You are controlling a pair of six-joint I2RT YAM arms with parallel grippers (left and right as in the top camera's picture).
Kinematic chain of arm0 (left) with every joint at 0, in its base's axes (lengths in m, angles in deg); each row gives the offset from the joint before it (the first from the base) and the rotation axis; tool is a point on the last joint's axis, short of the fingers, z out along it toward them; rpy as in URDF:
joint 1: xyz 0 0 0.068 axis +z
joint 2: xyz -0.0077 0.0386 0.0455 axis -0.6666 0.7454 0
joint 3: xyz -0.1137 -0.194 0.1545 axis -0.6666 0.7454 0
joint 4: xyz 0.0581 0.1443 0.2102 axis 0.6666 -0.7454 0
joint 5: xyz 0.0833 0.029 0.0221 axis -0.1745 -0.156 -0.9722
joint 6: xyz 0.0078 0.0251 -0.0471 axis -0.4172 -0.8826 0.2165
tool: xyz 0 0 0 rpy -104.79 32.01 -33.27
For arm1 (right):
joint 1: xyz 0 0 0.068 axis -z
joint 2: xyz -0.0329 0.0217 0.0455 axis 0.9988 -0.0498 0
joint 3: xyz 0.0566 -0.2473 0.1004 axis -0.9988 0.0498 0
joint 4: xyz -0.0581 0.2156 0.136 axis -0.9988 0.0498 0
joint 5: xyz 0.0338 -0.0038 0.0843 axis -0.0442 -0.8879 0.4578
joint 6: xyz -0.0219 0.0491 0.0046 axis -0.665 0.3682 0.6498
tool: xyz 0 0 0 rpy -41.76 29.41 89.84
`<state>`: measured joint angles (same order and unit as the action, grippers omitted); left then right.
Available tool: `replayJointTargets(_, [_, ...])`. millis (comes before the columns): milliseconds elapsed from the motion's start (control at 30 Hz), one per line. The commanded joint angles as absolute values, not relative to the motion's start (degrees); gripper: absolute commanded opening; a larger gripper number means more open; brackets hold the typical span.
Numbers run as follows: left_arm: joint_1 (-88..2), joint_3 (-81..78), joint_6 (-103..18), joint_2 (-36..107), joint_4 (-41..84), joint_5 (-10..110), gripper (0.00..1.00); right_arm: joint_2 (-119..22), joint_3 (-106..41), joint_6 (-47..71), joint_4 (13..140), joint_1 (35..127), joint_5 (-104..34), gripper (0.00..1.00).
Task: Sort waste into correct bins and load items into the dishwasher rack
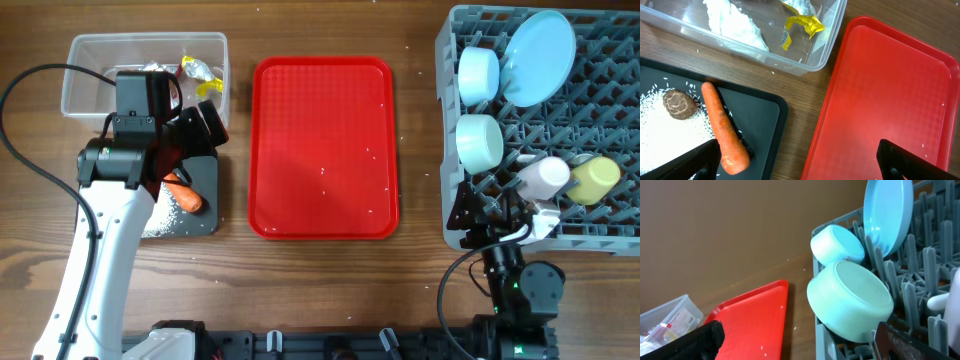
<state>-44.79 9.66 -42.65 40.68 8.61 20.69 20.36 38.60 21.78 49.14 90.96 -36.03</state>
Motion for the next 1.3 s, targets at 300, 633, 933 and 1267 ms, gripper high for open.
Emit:
replayJointTargets(300, [-44.57,9.85,-42.15,39.94,8.76,20.95,1.00,21.91,38.84,17.98,48.22,90.74,-38.13,1.00])
replayJointTargets(633, [-44.53,9.85,-42.15,39.61,8.76,20.95,1.00,21.78,38.84,18.00,48.22,90.74,-38.13,1.00])
replayJointTargets(933, [-44.57,25.77,-44.10,19.17,27.34,18.81,1.00,21.78,38.84,17.98,48.22,90.74,-38.13,1.00])
replayJointTargets(1267, [-40.88,71.12,-44.99,-25.22,55.62,21.65,1.00,21.78,38.84,17.98,48.22,90.74,-38.13,1.00])
